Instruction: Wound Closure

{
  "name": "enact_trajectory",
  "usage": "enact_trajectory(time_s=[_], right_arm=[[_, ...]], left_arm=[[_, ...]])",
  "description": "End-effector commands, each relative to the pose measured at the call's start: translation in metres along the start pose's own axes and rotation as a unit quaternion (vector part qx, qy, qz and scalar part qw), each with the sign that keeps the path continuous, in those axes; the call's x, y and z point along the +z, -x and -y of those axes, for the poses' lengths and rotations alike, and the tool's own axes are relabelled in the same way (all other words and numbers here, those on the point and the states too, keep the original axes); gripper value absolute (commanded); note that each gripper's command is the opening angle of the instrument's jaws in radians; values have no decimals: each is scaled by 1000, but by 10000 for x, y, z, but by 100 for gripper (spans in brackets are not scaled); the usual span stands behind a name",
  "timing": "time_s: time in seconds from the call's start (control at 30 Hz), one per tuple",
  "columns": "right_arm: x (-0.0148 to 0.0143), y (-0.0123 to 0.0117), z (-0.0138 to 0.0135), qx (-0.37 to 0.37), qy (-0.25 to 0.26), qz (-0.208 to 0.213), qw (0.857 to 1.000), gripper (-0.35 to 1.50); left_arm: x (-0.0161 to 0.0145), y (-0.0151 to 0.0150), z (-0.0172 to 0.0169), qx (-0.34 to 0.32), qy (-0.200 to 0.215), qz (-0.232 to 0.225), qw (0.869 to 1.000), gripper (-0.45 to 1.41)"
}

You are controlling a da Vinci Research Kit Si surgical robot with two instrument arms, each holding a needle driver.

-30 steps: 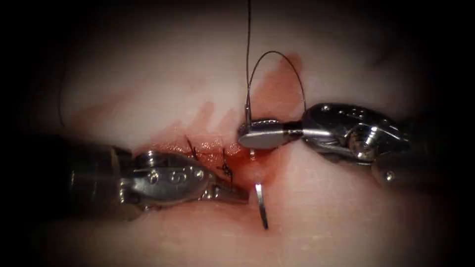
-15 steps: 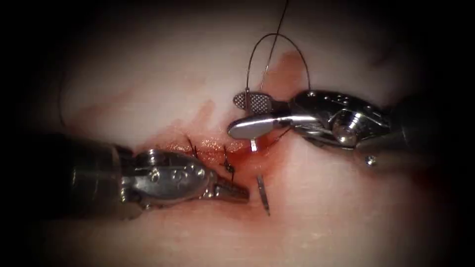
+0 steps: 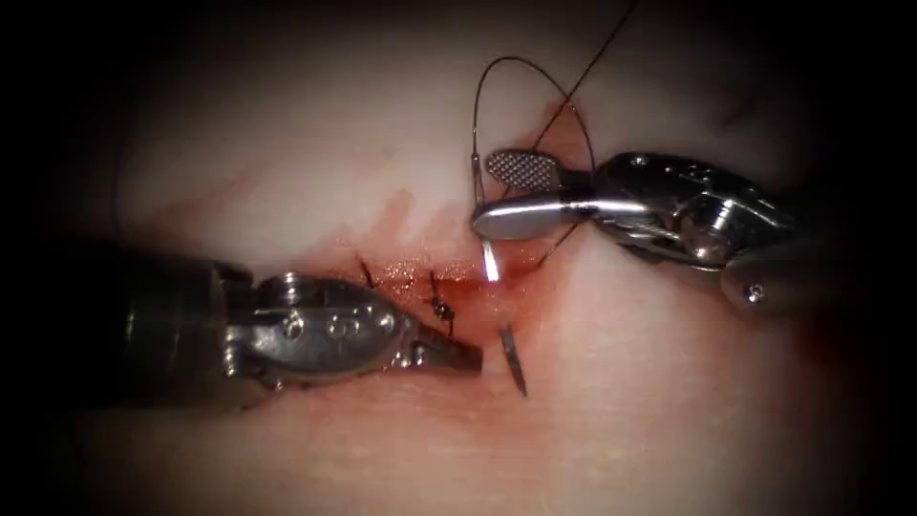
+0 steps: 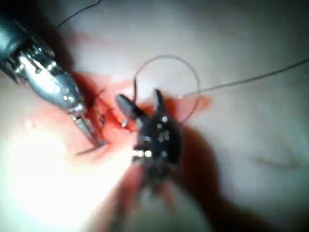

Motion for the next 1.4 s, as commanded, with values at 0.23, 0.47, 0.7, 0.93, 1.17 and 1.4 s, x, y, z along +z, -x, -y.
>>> enact_trajectory(time_s=[0.23,0.47,0.7,0.93,1.17,1.4], right_arm=[[-43,-1,0,4,-27,13,1000,133],[-43,3,1,2,-33,16,999,133],[-40,10,3,-1,-37,17,999,133],[-32,16,5,-6,-40,19,999,133],[-25,18,9,-6,-45,20,999,133],[-27,16,7,-6,-45,20,999,133]], left_arm=[[-1,-23,-13,94,-23,-58,994,19],[-1,-43,-32,132,-48,-95,986,34],[13,-52,-33,148,-57,-104,982,52],[13,-40,-15,149,-68,-100,981,61],[29,-31,-9,150,-80,-96,981,39],[29,-33,-16,137,-80,-109,981,-45]])
